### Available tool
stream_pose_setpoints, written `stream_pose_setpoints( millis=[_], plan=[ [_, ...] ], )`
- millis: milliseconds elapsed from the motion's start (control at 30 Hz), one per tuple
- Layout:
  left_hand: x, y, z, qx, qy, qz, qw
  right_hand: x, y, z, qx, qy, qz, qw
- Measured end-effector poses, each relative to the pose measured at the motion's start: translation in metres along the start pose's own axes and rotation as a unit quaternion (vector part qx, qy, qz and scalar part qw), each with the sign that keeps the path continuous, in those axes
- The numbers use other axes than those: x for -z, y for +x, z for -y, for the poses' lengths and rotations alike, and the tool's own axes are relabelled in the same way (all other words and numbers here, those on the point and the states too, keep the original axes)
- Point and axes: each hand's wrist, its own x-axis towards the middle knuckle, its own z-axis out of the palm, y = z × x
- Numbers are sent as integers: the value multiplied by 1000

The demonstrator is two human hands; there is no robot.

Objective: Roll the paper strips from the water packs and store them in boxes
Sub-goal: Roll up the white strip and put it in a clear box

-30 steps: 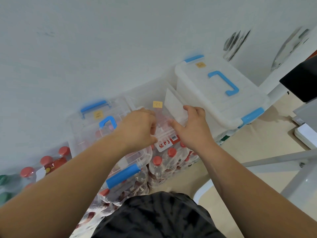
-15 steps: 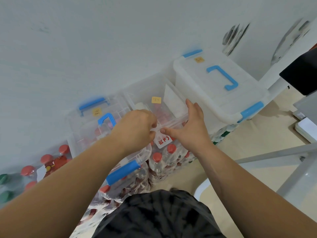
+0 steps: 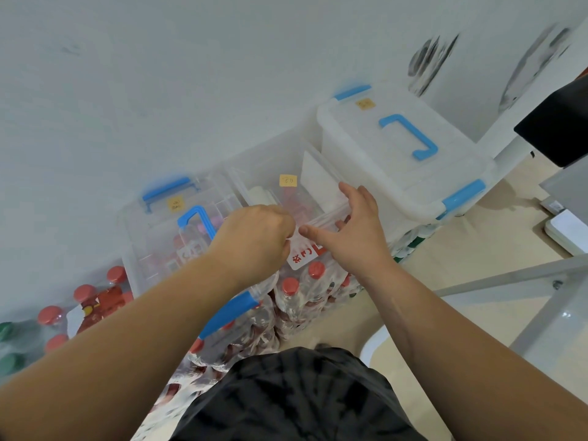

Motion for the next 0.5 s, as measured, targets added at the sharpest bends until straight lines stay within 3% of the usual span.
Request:
stream_pose_setpoints(
  millis=[333,500],
  plan=[
    [1,-10,0,-17,-44,-142,989,1,-8,-1,-54,124,-2,991],
    [10,-19,-2,-42,-53,-217,974,3,-13,4,-52,114,-15,992]
  ],
)
